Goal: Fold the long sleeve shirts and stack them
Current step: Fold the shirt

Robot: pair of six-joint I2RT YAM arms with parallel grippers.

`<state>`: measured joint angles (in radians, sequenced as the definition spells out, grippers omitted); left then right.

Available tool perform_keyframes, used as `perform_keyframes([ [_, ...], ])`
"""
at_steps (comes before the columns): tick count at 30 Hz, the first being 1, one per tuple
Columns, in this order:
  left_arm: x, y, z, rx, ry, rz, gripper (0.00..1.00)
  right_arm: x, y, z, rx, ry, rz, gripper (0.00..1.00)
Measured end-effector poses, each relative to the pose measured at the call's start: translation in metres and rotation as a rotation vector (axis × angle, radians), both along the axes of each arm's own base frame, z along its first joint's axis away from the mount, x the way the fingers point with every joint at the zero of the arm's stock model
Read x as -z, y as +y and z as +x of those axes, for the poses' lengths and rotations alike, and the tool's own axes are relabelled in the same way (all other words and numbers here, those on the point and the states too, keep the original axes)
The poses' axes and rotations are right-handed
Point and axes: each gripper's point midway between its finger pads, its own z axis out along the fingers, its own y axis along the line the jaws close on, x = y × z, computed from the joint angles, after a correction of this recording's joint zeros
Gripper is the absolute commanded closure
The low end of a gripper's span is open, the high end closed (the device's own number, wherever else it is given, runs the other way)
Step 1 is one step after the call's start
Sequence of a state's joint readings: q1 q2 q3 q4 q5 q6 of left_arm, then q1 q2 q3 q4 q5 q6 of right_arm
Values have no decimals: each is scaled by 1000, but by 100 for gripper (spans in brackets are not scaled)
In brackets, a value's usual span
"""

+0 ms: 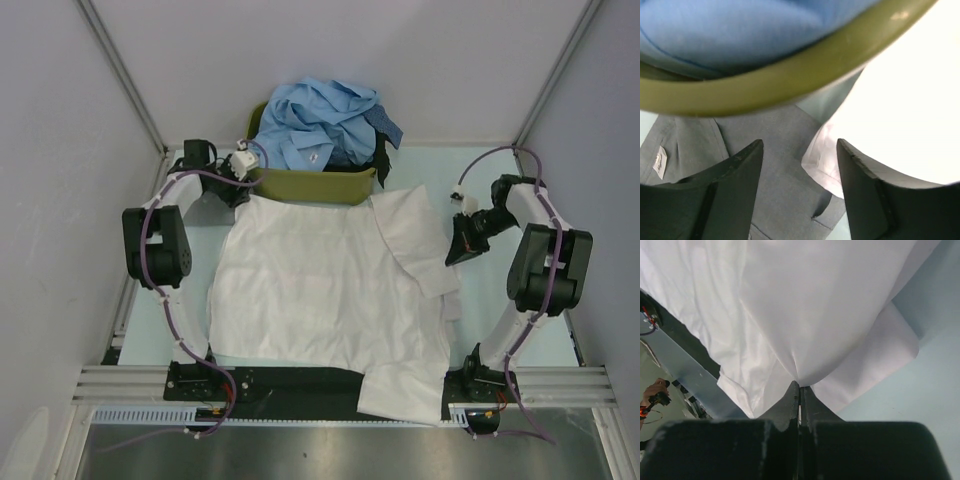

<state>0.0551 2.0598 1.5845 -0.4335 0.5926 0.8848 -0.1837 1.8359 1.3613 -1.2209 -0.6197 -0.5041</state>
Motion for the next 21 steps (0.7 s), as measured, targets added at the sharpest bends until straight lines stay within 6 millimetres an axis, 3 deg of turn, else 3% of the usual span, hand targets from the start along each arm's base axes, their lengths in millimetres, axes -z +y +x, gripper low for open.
perform_keyframes([
  [1, 0, 1, -1, 5, 1, 1, 57, -6, 0, 1, -1, -15, 8, 100],
  [4, 0, -1, -3, 12, 9, -7, 77, -22, 4, 3, -5, -49, 38, 100],
  [8, -2, -2, -3, 23, 7, -8, 91, -47, 10, 8, -27, -115, 86, 100],
  [12, -1, -3, -8, 39, 22, -8, 100, -85, 17, 24, -59, -279, 127, 100],
  [18, 2, -5, -15, 58, 49, -12, 99, -148, 32, 11, -101, -496, 142, 100],
  [20, 3, -5, -16, 61, 51, -11, 82, -160, 39, 5, -122, -533, 144, 100],
  [21, 3, -5, -16, 60, 52, -11, 61, -163, 41, 3, -127, -541, 146, 100],
])
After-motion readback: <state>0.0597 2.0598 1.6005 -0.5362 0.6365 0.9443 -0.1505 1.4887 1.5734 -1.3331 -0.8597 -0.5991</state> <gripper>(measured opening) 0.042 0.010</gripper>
